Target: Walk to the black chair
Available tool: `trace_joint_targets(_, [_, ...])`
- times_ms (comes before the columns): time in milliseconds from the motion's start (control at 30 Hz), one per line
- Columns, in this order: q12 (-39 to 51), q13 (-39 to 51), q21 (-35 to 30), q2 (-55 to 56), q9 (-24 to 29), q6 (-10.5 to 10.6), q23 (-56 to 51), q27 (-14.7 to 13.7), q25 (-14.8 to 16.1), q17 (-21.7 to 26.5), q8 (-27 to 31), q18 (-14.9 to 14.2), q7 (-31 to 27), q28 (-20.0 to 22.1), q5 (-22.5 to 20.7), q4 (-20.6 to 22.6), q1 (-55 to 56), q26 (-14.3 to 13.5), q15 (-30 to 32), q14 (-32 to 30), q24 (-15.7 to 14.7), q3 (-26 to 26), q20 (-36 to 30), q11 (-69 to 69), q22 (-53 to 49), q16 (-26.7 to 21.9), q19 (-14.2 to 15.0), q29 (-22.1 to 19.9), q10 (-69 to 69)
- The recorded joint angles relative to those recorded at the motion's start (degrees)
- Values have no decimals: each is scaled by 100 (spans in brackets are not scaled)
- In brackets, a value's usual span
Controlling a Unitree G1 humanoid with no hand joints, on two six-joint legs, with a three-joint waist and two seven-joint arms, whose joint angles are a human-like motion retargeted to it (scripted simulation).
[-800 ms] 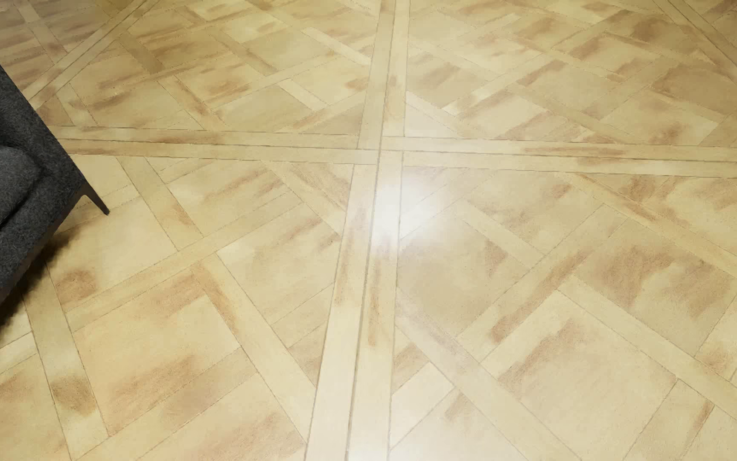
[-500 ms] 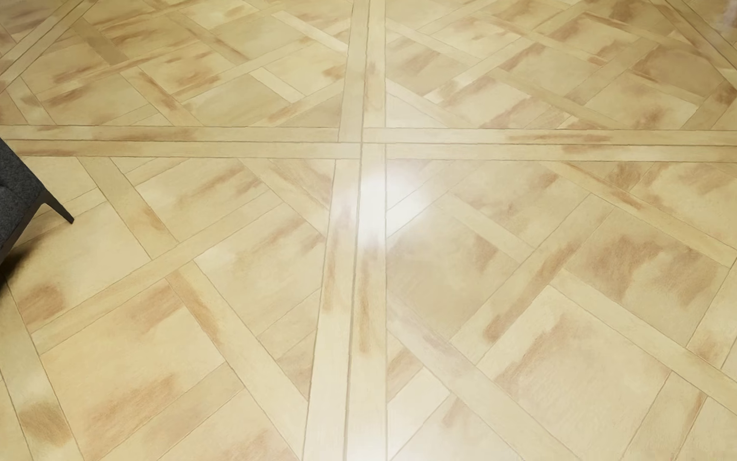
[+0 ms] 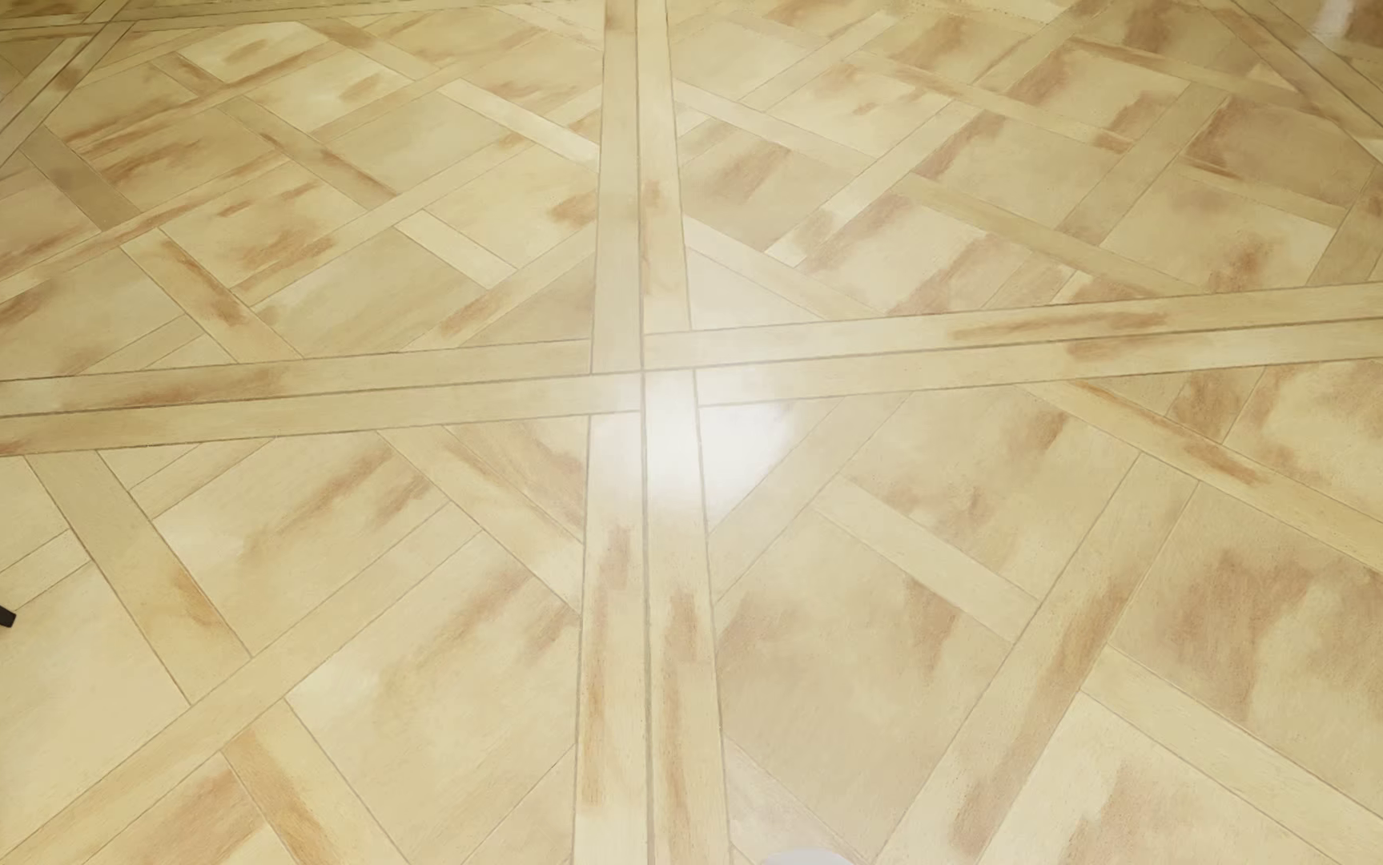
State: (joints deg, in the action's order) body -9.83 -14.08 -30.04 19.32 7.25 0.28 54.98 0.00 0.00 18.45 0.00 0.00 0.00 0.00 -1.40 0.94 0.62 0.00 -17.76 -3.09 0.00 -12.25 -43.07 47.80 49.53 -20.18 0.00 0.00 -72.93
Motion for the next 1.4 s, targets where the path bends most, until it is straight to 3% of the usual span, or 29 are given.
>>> trace_joint_targets(67, [-324, 198, 60, -920, 66, -216, -499, 0, 0, 10, 0, 0, 0, 0, 12, 237, 1173, 0, -48, -8, 0, 835, 413, -645, -53, -17, 0, 0, -245])
trace_joint_targets(167, [-584, 353, 355, -2502, 123, -442, -1137, 0, 0, 129, 0, 0, 0, 0, 200, 414, 2068, 0, -260, -1251, 0, 1712, 140, -1614, 91, -141, 0, 0, 2647])
trace_joint_targets(200, [-699, 471, 371, -2864, 74, -447, -1297, 0, 0, 197, 0, 0, 0, 0, 220, 397, 2269, 0, -486, -880, 0, 1916, 167, -1804, 42, -171, 0, 0, 3668])
trace_joint_targets(267, [-818, 733, 415, -3505, -48, -470, -1388, 0, 0, 289, 0, 0, 0, 0, 206, 408, 2480, 0, -945, 1725, 0, 2035, 129, -1944, 220, -145, 0, 0, 4751])
trace_joint_targets(300, [-842, 779, 562, -3653, -67, -480, -1327, 0, 0, 253, 0, 0, 0, 0, 223, 343, 2614, 0, -1035, 2016, 0, 2212, 12, -1856, 260, -147, 0, 0, 4679])
trace_joint_targets(367, [-896, 733, 715, -3889, -55, -667, -1069, 0, 0, 133, 0, 0, 0, 0, 408, 517, 2971, 0, -419, -375, 0, 2382, -85, -1403, 336, -118, 0, 0, 4102])
trace_joint_targets(400, [-856, 580, 777, -3848, -23, -844, -877, 0, 0, 8, 0, 0, 0, 0, 608, 675, 2979, 0, 445, -1018, 0, 2427, -168, -822, 424, -104, 0, 0, 3603])
trace_joint_targets(467, [-853, 219, 584, -3071, -82, -926, -577, 0, 0, -119, 0, 0, 0, 0, 807, 1028, 2422, 0, 2337, -905, 0, 2113, -13, 1313, 509, -66, 0, 0, 3242])
trace_joint_targets(533, [-651, 0, 201, -2029, 52, -921, -476, 0, 0, -107, 0, 0, 0, 0, 973, 1155, 1383, 0, 946, -187, 0, 1618, 25, 3126, 261, -121, 0, 0, 3480])
trace_joint_targets(567, [-464, -91, 109, -1498, 72, -743, -380, 0, 0, -60, 0, 0, 0, 0, 893, 1057, 838, 0, 305, 204, 0, 1258, -50, 3323, 143, -140, 0, 0, 3713])
trace_joint_targets(667, [122, -449, 179, -415, 19, -376, -196, 0, 0, 48, 0, 0, 0, 0, 893, 769, -669, 0, 92, 1517, 0, 313, -18, 1390, -374, -334, 0, 0, 4522])
trace_joint_targets(767, [706, -589, 77, 38, -202, -253, 4, 0, 0, 142, 0, 0, 0, 0, 963, 625, -1665, 0, 1352, 2646, 0, -119, 550, -1447, -525, -420, 0, 0, 4878])
trace_joint_targets(800, [828, -597, 103, 270, -288, -202, 86, 0, 0, 153, 0, 0, 0, 0, 970, 635, -1847, 0, 1889, 2723, 0, -114, 795, -3819, -544, -414, 0, 0, 4873])
trace_joint_targets(833, [888, -590, 9, 502, -293, -164, 79, 0, 0, 180, 0, 0, 0, 0, 970, 514, -2009, 0, 1428, 2582, 0, -266, 836, -1891, -691, -508, 0, 0, 4747])
trace_joint_targets(867, [768, -548, -93, 606, -222, -72, 158, 0, 0, 196, 0, 0, 0, 0, 803, 341, -2253, 0, 1487, 2235, 0, -428, 1153, -1360, -844, -512, 0, 0, 4506])
trace_joint_targets(900, [646, -550, -124, 724, -314, 37, 268, 0, 0, 190, 0, 0, 0, 0, 683, 174, -2181, 0, 1776, 1504, 0, -535, 1310, -850, -757, -405, 0, 0, 3912])
trace_joint_targets(933, [461, -531, -108, 550, -277, 225, 414, 0, 0, 179, 0, 0, 0, 0, 395, -85, -1968, 0, 1572, 335, 0, -563, 1369, -382, -573, -221, 0, 0, 2877])
trace_joint_targets(967, [301, -454, -7, 339, -282, 205, 455, 0, 0, 139, 0, 0, 0, 0, 199, -53, -1295, 0, 1262, -595, 0, -429, 1283, -305, -484, -155, 0, 0, 1402])
trace_joint_targets(1033, [227, -340, 105, -617, -59, 155, 148, 0, 0, 110, 0, 0, 0, 0, 29, -134, 65, 0, 847, -248, 0, -81, 716, -574, -264, -78, 0, 0, -891])
trace_joint_targets(1067, [79, -293, 126, -1081, -49, -25, -92, 0, 0, 95, 0, 0, 0, 0, 156, 25, 674, 0, 786, -175, 0, 261, 715, -803, -128, 38, 0, 0, -935])
trace_joint_targets(1133, [-221, -63, 62, -1951, 59, -236, -556, 0, 0, 195, 0, 0, 0, 0, 308, 144, 1466, 0, 623, -872, 0, 955, 285, -1241, 69, -3, 0, 0, 840])
trace_joint_targets(1167, [-399, 1, 205, -2282, -19, -271, -815, 0, 0, 208, 0, 0, 0, 0, 302, 142, 1800, 0, 520, -1124, 0, 1222, 505, -1481, 222, 54, 0, 0, 2183])
trace_joint_targets(1200, [-532, 42, 307, -2757, -71, -287, -1033, 0, 0, 254, 0, 0, 0, 0, 318, 204, 1868, 0, 336, -531, 0, 1383, 533, -1711, 371, 50, 0, 0, 3579])
trace_joint_targets(1233, [-630, 111, 503, -3110, -173, -216, -1241, 0, 0, 325, 0, 0, 0, 0, 210, 251, 1854, 0, 94, 1482, 0, 1466, 365, -1885, 396, 14, 0, 0, 4315])
trace_joint_targets(1267, [-759, 138, 676, -3306, -319, -180, -1389, 0, 0, 406, 0, 0, 0, 0, 178, 205, 1976, 0, -235, -140, 0, 1524, 237, -1889, 398, -46, 0, 0, 6356])
trace_joint_targets(1300, [-874, 171, 831, -3478, -364, -137, -1391, 0, 0, 442, 0, 0, 0, 0, 92, 205, 2089, 0, -444, -360, 0, 1595, 112, -1866, 457, -76, 0, 0, 6520])
trace_joint_targets(1333, [-929, 124, 1029, -3647, -315, -211, -1335, 0, 0, 409, 0, 0, 0, 0, 118, 301, 2281, 0, -477, 1618, 0, 1690, 19, -1698, 532, -93, 0, 0, 4457])
trace_joint_targets(1367, [-990, 34, 1217, -3738, -313, -302, -1184, 0, 0, 355, 0, 0, 0, 0, 180, 500, 2301, 0, -233, 954, 0, 1715, 10, -1315, 588, -118, 0, 0, 4262])
trace_joint_targets(1400, [-1048, -40, 1279, -3434, -339, -549, -998, 0, 0, 250, 0, 0, 0, 0, 484, 810, 2299, 0, 582, -16, 0, 1682, 86, -343, 656, -132, 0, 0, 4250])
